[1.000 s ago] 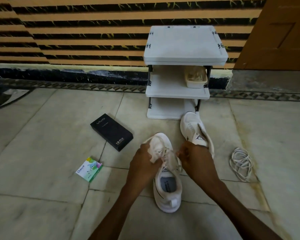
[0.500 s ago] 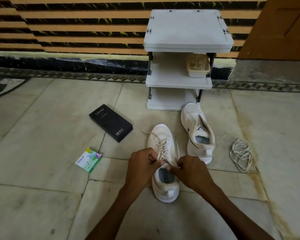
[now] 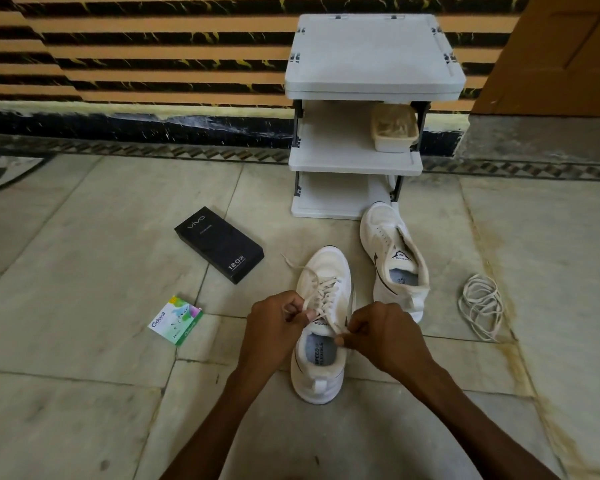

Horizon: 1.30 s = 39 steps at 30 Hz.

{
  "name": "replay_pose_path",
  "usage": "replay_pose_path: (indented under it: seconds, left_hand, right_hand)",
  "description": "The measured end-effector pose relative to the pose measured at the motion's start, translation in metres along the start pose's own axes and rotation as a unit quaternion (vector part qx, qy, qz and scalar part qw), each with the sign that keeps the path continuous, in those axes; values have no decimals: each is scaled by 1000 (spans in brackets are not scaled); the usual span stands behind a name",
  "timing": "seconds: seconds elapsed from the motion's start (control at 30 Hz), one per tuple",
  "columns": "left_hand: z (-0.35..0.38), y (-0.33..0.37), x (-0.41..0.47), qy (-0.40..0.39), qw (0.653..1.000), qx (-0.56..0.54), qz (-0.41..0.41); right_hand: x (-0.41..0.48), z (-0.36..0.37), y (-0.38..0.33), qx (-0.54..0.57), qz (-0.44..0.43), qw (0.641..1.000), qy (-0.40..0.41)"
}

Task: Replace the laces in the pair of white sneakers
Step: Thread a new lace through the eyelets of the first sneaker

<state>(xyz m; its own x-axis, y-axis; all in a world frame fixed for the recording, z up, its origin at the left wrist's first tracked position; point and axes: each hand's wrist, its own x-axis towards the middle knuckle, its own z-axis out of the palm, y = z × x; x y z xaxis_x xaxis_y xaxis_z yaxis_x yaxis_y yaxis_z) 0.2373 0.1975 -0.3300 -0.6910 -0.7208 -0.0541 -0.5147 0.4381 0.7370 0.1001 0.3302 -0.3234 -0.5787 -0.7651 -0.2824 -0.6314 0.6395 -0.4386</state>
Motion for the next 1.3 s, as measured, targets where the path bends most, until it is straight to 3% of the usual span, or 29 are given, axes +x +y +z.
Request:
replay_pose_path:
  seconds: [0.1, 0.2, 0.4, 0.53, 0.67, 0.77, 0.93, 1.17, 1.3]
  left_hand:
    - [1, -2, 1, -18, 999, -30, -9]
    - [-3, -2, 6, -48, 996, -80, -15]
    - [-10, 5, 20, -70, 984, -165, -22]
    - [-8, 5, 24, -72, 979, -189, -37]
    - [3, 0, 21, -90, 952, -265, -122]
    - [9, -2, 17, -83, 929, -322, -166]
    - [7, 2, 12, -82, 924, -344, -144]
    - [-10, 26, 25, -62, 959, -277, 2]
    - [-15, 32, 38, -45, 968, -245, 39]
  right_hand:
    - [0, -5, 1, 4, -13, 1000, 12]
    - [3, -9, 0, 16, -21, 997, 77]
    - [9, -3, -9, 256, -72, 959, 99]
    - [11, 7, -18, 397, 10, 910, 119]
    - [12, 9, -21, 500, 92, 850, 136]
    - [10, 7, -22, 534, 122, 828, 124]
    - [10, -2, -25, 562, 134, 806, 128]
    - [12, -10, -28, 536, 112, 832, 88]
    - [12, -9, -36, 511, 62, 856, 44]
